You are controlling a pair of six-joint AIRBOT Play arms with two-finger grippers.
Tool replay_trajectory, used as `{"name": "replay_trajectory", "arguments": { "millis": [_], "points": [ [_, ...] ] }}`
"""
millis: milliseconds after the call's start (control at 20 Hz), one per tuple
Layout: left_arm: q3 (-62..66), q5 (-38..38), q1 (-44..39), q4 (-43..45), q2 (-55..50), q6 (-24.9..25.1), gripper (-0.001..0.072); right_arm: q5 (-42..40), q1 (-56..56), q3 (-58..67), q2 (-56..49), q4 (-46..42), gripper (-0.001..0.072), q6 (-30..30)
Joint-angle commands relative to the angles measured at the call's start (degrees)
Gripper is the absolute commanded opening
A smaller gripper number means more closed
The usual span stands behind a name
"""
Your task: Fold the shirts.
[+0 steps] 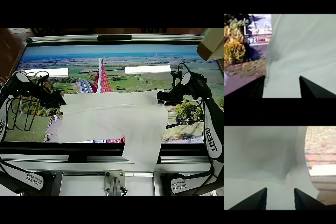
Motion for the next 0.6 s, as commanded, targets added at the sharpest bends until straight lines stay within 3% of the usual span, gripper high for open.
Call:
{"name": "replay_trajectory", "arguments": {
  "millis": [0, 150, 250, 400, 550],
  "points": [
    [0.0, -6.7, 1.2, -1.5, 2.4, -1.1, 0.0525, 7.1, -0.5, 0.1, 4.1, -3.2, 0.0457, -0.6],
    [-3.7, -10.8, 4.0, 1.3, 8.4, -0.7, 0.0519, 17.0, -4.6, 0.0, 9.5, -5.6, 0.0457, -4.7],
    [-14.6, -8.9, 5.7, 1.3, 14.7, 2.6, 0.0519, 21.8, -8.8, -1.9, 12.8, -5.3, 0.0457, -7.1],
    [-34.5, -0.8, 8.4, 0.6, 23.3, 7.0, 0.0519, 21.4, -14.7, -8.7, 18.9, -1.3, 0.0457, -8.5],
    [-44.7, 5.2, 10.1, -1.6, 27.6, 9.9, 0.0519, 18.7, -16.8, -13.8, 23.4, 3.4, 0.0457, -8.7]
  ]
}}
